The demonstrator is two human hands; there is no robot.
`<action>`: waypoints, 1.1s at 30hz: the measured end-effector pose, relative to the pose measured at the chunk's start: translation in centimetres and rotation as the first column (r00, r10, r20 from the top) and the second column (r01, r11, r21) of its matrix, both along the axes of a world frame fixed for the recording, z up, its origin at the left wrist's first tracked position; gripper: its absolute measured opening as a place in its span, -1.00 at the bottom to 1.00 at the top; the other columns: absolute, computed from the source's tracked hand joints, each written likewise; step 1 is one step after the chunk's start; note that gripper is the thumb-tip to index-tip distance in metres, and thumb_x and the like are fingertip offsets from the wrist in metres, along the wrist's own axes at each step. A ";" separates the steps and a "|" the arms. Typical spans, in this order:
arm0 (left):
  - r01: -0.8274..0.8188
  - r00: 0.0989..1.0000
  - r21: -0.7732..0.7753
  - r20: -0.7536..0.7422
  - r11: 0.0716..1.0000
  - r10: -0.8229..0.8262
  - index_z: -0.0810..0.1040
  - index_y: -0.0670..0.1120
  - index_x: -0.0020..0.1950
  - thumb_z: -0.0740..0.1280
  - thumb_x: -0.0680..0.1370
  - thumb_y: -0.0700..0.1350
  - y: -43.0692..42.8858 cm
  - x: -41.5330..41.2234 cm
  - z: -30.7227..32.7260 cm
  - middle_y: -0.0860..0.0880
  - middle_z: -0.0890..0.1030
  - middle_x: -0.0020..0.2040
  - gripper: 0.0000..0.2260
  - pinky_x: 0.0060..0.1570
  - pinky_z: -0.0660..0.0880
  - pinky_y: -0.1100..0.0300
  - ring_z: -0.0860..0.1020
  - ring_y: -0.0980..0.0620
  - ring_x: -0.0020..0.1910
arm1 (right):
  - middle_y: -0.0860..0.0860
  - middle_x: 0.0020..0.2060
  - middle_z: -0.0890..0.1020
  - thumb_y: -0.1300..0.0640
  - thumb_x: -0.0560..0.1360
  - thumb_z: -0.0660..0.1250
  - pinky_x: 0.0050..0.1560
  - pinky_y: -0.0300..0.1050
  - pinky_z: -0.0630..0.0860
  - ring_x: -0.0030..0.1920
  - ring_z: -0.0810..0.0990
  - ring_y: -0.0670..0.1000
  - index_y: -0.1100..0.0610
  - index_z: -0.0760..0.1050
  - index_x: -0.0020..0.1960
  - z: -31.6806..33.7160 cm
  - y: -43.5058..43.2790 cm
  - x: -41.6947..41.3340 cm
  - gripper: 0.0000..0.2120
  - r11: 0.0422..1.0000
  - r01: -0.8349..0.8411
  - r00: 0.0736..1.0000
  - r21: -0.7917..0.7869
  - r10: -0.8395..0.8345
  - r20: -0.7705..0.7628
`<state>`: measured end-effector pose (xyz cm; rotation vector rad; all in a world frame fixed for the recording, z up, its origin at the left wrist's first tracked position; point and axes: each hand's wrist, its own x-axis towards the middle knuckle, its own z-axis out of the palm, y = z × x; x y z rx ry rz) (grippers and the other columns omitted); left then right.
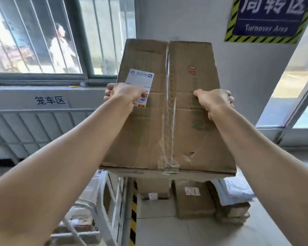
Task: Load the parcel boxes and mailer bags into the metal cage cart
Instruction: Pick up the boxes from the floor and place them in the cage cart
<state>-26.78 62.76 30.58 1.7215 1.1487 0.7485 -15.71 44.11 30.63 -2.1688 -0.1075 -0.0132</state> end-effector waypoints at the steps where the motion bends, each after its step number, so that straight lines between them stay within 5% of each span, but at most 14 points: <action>1: 0.002 0.999 -0.006 0.037 1.000 -0.002 0.47 -0.12 -0.12 0.55 0.08 -0.01 1.0 -1.5 0.9 -0.11 0.53 0.01 -0.52 0.01 0.53 0.20 0.50 -0.01 0.08 | 0.14 0.31 0.31 -0.18 0.43 0.31 0.37 0.06 0.29 0.34 0.30 0.18 0.31 0.16 0.44 0.7 1.4 -0.9 -0.20 0.999 -0.026 1.000 0.019 0.026 0.018; 4: -0.054 0.989 0.010 0.139 0.998 0.052 0.57 -0.09 -0.10 0.53 0.24 -0.17 4.2 -7.3 2.9 -0.05 0.61 -0.05 -0.71 -0.31 0.55 0.34 0.60 0.05 -0.15 | 0.12 0.34 0.30 -0.24 0.41 0.29 0.38 0.09 0.28 0.36 0.27 0.18 0.31 0.20 0.45 2.0 6.7 -4.1 -0.17 0.988 -0.141 0.989 0.058 0.138 0.055; 7: -0.095 0.973 0.017 0.212 0.995 0.089 0.54 -0.09 -0.08 0.47 0.36 -0.28 7.1 -12.6 3.7 -0.02 0.59 -0.18 -0.79 -0.64 0.38 0.40 0.53 0.15 -0.36 | 0.11 0.35 0.30 -0.24 0.43 0.28 0.38 0.12 0.27 0.37 0.26 0.19 0.32 0.23 0.44 2.6 12.2 -7.4 -0.18 0.963 -0.260 0.962 0.070 0.251 0.110; 9: -0.170 0.968 -0.005 0.185 0.985 0.168 0.55 -0.11 -0.05 0.50 0.30 -0.23 9.2 -16.3 3.4 -0.04 0.61 -0.13 -0.73 -0.51 0.45 0.33 0.58 0.08 -0.25 | 0.13 0.34 0.31 -0.22 0.44 0.28 0.38 0.13 0.28 0.36 0.27 0.21 0.32 0.27 0.41 2.3 15.9 -9.6 -0.23 0.942 -0.328 0.940 0.075 0.317 0.128; 12: -0.280 0.949 -0.055 0.134 0.959 0.285 0.58 -0.17 0.06 0.50 0.12 -0.13 12.7 -21.0 2.8 -0.10 0.63 -0.07 -0.49 -0.03 0.58 0.13 0.61 -0.04 -0.07 | 0.16 0.37 0.31 -0.23 0.41 0.30 0.39 0.13 0.26 0.38 0.26 0.22 0.31 0.28 0.41 1.3 21.4 -13.1 -0.21 0.913 -0.401 0.912 0.070 0.391 0.123; 15: -0.363 0.924 -0.060 0.108 0.930 0.368 0.37 -0.22 0.03 0.47 0.41 -0.17 16.3 -24.6 1.8 -0.02 0.41 -0.19 -0.65 0.01 0.40 0.24 0.44 0.07 -0.21 | 0.19 0.39 0.32 -0.26 0.35 0.35 0.39 0.12 0.27 0.39 0.29 0.22 0.31 0.18 0.46 0.3 26.6 -16.2 -0.08 0.892 -0.449 0.893 0.051 0.446 0.066; 19: -0.569 0.822 0.007 0.021 0.822 0.569 0.22 -0.22 0.28 0.53 0.34 -0.03 20.8 -28.4 -1.0 -0.16 0.36 0.20 -0.30 0.27 0.35 0.13 0.36 -0.08 0.22 | 0.17 0.37 0.37 -0.31 0.36 0.30 0.34 0.06 0.31 0.37 0.35 0.20 0.26 0.26 0.43 -1.1 32.9 -18.8 -0.13 0.837 -0.543 0.839 -0.067 0.544 -0.013; 22: -0.652 0.757 0.013 -0.047 0.758 0.651 0.24 -0.22 0.27 0.57 0.24 0.01 24.4 -30.0 -1.6 -0.19 0.36 0.23 -0.23 0.27 0.39 -0.01 0.37 -0.13 0.24 | 0.17 0.37 0.37 -0.32 0.37 0.27 0.31 0.07 0.28 0.38 0.33 0.19 0.24 0.28 0.43 -2.2 37.6 -20.1 -0.16 0.797 -0.596 0.802 -0.101 0.596 -0.038; 33: -0.718 0.686 0.081 -0.082 0.691 0.723 0.22 -0.26 0.32 0.56 0.30 -0.02 36.9 -32.8 -2.3 -0.20 0.35 0.31 -0.23 0.24 0.30 0.09 0.32 -0.14 0.30 | 0.20 0.38 0.29 -0.24 0.42 0.34 0.34 0.07 0.24 0.39 0.29 0.20 0.30 0.14 0.45 -3.0 51.9 -22.8 -0.14 0.748 -0.660 0.750 -0.068 0.653 -0.104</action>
